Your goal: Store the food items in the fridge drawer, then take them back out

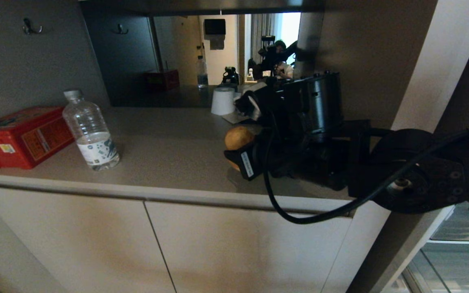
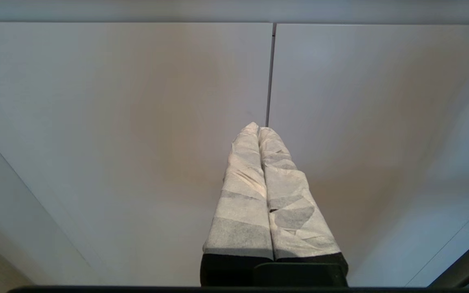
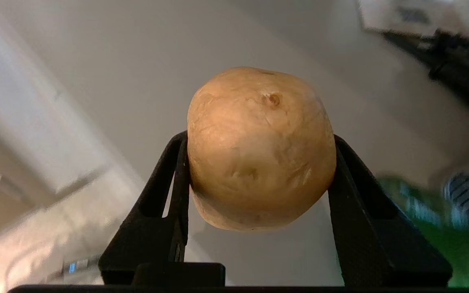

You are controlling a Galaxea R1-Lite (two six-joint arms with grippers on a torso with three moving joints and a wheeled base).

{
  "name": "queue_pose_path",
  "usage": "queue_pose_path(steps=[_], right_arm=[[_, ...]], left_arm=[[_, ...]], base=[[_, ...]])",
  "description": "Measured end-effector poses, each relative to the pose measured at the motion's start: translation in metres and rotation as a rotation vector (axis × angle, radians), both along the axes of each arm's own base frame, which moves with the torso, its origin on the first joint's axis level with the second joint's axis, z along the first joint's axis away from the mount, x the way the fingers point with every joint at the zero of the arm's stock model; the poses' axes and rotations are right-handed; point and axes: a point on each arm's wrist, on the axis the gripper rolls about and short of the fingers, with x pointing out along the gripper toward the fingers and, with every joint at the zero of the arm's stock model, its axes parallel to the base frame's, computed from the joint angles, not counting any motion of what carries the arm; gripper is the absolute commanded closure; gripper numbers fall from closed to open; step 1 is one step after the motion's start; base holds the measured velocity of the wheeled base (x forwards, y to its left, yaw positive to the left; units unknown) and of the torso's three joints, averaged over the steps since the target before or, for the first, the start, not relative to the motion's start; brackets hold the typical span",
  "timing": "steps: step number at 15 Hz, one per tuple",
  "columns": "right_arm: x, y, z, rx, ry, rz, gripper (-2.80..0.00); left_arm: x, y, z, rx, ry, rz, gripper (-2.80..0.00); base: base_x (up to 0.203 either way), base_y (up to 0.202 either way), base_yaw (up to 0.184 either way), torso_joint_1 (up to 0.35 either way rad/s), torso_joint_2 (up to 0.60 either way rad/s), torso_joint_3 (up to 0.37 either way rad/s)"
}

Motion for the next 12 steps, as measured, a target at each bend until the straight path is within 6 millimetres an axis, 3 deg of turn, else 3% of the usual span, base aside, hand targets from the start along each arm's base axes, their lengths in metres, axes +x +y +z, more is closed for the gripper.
queue_pose_path(steps=[5,12], right_arm=[[0.031,0.012,-0.004,0.006,-0.028,-0.100,0.00],[0.049,0.026,-0.020,-0.012,-0.026,-0.138,0.00]], left_arm=[[0.000,0.000,0.000,0.000,0.000,0.000,0.00],[0.000,0.000,0.000,0.000,0.000,0.000,0.00]], base=[[0.000,0.000,0.000,0.000,0.00,0.000],[0.000,0.000,0.000,0.000,0.00,0.000]])
